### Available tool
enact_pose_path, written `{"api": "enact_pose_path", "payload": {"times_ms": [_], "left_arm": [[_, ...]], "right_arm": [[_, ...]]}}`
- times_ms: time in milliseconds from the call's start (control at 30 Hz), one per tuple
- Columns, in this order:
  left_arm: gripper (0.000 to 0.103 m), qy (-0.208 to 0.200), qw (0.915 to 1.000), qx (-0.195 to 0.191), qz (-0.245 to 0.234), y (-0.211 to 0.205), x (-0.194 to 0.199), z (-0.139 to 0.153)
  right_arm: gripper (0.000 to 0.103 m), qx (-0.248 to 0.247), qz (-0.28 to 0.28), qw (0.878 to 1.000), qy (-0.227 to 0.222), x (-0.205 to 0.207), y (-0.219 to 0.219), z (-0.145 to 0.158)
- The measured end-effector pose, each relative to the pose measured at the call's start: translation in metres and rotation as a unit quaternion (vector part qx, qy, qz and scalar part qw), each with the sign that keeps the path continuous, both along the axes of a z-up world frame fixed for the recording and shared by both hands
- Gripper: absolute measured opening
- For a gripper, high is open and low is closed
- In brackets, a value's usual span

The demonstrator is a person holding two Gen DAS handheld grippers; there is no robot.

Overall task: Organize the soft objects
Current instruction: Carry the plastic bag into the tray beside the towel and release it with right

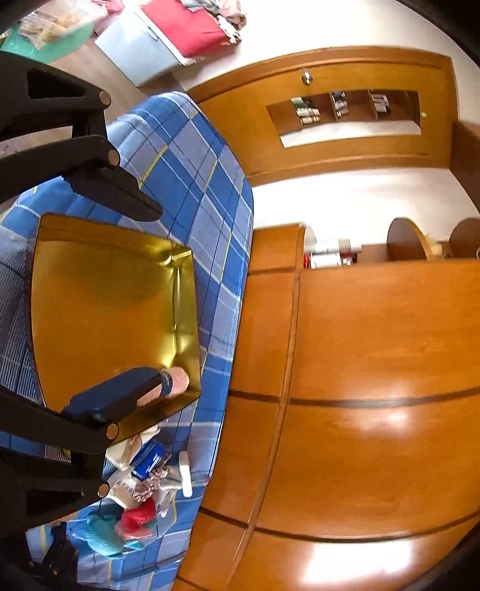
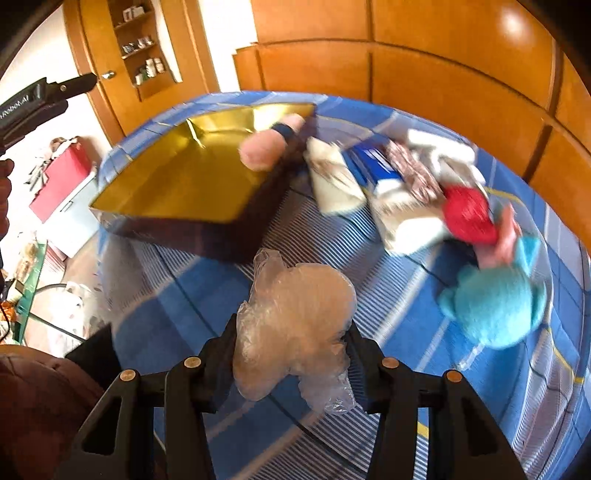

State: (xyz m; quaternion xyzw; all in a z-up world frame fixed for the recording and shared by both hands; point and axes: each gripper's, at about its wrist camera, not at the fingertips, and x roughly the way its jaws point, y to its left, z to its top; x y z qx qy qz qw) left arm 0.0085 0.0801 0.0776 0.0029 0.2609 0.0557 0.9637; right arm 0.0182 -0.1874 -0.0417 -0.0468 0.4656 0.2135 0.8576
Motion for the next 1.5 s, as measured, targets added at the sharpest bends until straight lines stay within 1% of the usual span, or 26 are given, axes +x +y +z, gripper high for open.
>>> {"api": "enact_pose_path", "payload": {"times_ms": [133,233,367,467,633,867,1000,1067,1267,1433,1500], "left_arm": [[0.083,0.002,0.9996,-0.005,0.028,0.018,-0.002,0.0],[0.086,0.003,0.9991,-0.008,0.041,0.029,-0.003,-0.002],[0.087,0.008,0.9986,-0.009,0.052,0.039,-0.002,-0.006],[0.087,0.014,0.9982,-0.014,0.057,0.046,-0.001,-0.009],[0.088,0.027,0.9973,-0.024,0.064,0.055,0.003,-0.015],[0.088,0.043,0.9959,-0.03,0.074,0.066,0.007,-0.026],[0.088,0.054,0.9948,-0.032,0.08,0.071,0.01,-0.034],[0.088,0.06,0.9943,-0.033,0.081,0.072,0.012,-0.038],[0.088,0.071,0.9939,-0.033,0.078,0.072,0.015,-0.046],[0.088,0.078,0.9937,-0.037,0.071,0.068,0.017,-0.05],[0.088,0.08,0.9938,-0.036,0.069,0.066,0.017,-0.051]], "right_arm": [[0.051,0.01,0.01,0.999,-0.028,0.006,0.02,0.019],[0.051,0.02,0.012,0.999,-0.045,0.015,0.033,0.032],[0.051,0.023,0.022,0.998,-0.056,0.034,0.051,0.044],[0.051,0.015,0.03,0.998,-0.06,0.047,0.069,0.048],[0.051,-0.005,0.038,0.998,-0.058,0.068,0.096,0.043],[0.051,-0.048,0.047,0.997,-0.034,0.102,0.129,0.021],[0.054,-0.046,0.034,0.998,-0.009,0.122,0.133,0.012],[0.054,-0.05,0.027,0.998,-0.005,0.129,0.135,0.008],[0.061,-0.064,0.013,0.998,-0.002,0.137,0.138,-0.001],[0.073,-0.055,0.002,0.998,-0.012,0.13,0.131,0.003],[0.074,-0.051,-0.005,0.999,-0.019,0.126,0.128,0.007]]}}
